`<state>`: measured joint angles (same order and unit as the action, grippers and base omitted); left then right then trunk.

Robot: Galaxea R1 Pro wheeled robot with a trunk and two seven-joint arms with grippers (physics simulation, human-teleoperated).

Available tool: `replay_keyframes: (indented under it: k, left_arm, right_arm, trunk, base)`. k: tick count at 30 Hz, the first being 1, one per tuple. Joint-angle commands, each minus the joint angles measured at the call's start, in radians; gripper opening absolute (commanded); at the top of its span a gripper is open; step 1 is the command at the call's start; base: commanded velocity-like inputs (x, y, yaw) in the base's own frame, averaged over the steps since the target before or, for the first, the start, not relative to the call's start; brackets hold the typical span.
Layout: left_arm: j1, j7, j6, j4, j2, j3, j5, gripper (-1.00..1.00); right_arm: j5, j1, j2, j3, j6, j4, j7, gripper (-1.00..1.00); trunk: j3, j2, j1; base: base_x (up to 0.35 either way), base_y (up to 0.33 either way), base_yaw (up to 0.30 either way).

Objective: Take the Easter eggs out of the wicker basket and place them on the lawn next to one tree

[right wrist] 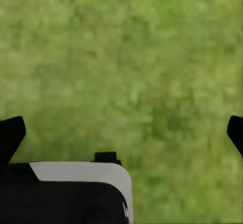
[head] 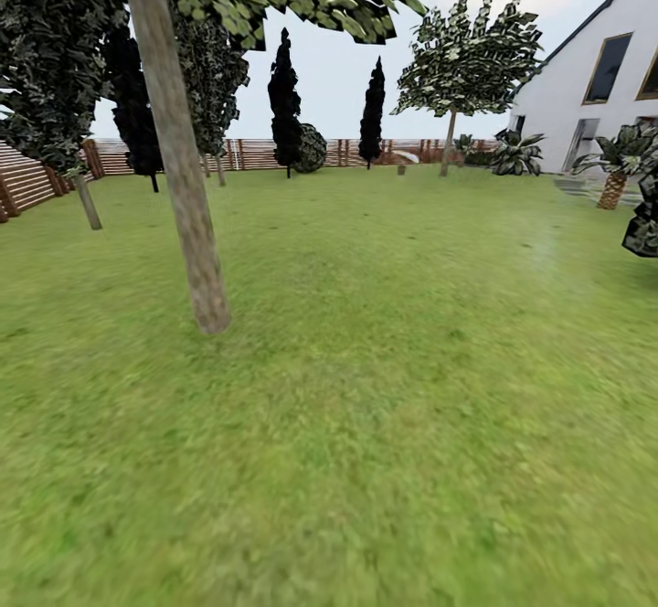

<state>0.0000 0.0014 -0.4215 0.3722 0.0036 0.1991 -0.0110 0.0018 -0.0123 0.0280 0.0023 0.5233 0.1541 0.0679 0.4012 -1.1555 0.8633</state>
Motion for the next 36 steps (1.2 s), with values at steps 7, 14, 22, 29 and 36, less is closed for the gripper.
replay_keyframes:
  k: [7, 14, 22, 29, 36]
  left_arm:
    - [0.0, 0.0, -0.002, 0.001, -0.001, 0.002, -0.001, 1.0]
    - [0.0, 0.0, -0.002, 0.001, -0.001, 0.002, -0.001, 1.0]
    - [0.0, 0.0, -0.002, 0.001, -0.001, 0.002, -0.001, 1.0]
    - [0.0, 0.0, -0.002, 0.001, -0.001, 0.002, -0.001, 1.0]
    - [0.0, 0.0, -0.002, 0.001, -0.001, 0.002, -0.001, 1.0]
  right_arm:
    - [0.0, 0.0, 0.001, -0.001, 0.003, 0.013, 0.004, 1.0]
    - [-0.003, -0.001, 0.003, -0.005, -0.005, 0.074, 0.005, 1.0]
    - [-0.002, 0.0, 0.001, -0.004, 0.004, 0.078, 0.004, 1.0]
    - [-0.001, 0.0, 0.001, -0.001, 0.032, 0.079, 0.003, 1.0]
    - [-0.002, 0.0, 0.001, -0.006, 0.238, 0.069, 0.003, 1.0]
  trunk:
    - [0.001, 0.0, 0.001]
    - [0.001, 0.0, 0.001]
    - [0.001, 0.0, 0.001]
    - [0.001, 0.0, 0.001]
    - [0.001, 0.0, 0.001]
  base:
    - [0.339, 0.0, 0.0]
    - [0.339, 0.0, 0.0]
    - [0.339, 0.0, 0.0]
    - [0.339, 0.0, 0.0]
    - [0.339, 0.0, 0.0]
